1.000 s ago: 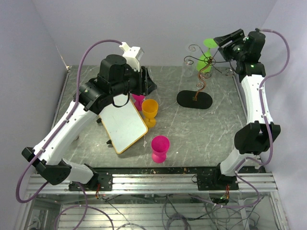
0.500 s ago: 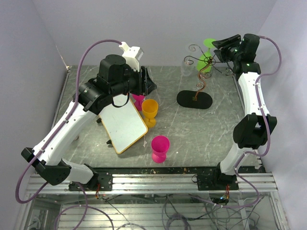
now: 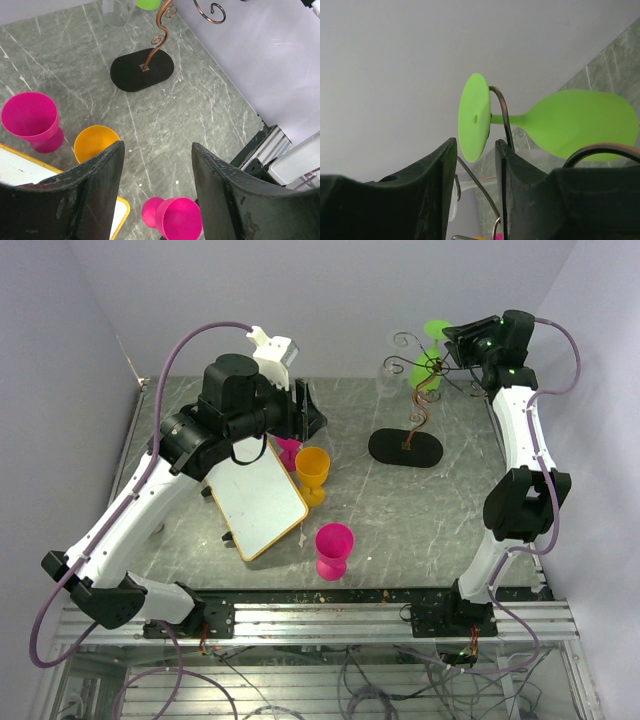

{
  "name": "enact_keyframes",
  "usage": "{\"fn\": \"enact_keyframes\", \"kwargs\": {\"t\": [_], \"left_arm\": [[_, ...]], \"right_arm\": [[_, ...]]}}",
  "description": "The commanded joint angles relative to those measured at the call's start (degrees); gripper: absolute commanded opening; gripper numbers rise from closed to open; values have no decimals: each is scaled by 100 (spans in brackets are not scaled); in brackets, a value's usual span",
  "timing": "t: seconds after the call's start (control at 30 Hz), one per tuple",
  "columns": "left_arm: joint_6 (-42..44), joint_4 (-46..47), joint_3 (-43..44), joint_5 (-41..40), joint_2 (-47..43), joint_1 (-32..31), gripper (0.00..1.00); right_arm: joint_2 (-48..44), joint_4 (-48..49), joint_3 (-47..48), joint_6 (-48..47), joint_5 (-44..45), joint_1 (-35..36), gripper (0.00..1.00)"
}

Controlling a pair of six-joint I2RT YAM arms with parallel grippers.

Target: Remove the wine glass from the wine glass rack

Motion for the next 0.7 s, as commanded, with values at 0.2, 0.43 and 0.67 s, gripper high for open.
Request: {"fn": "enact_keyframes", "kwargs": {"t": [0.2,0.43,0.67], "left_arm": [[189,64,185,-194,-228,30,67],[216,27,185,-229,-274,30,66],[193,11,153,-253,-281,33,66]], "right_arm": [[201,128,301,187,385,-42,25],[78,606,-20,505,269,-44,3],[-106,1028,-418,960,487,-118,0]]}}
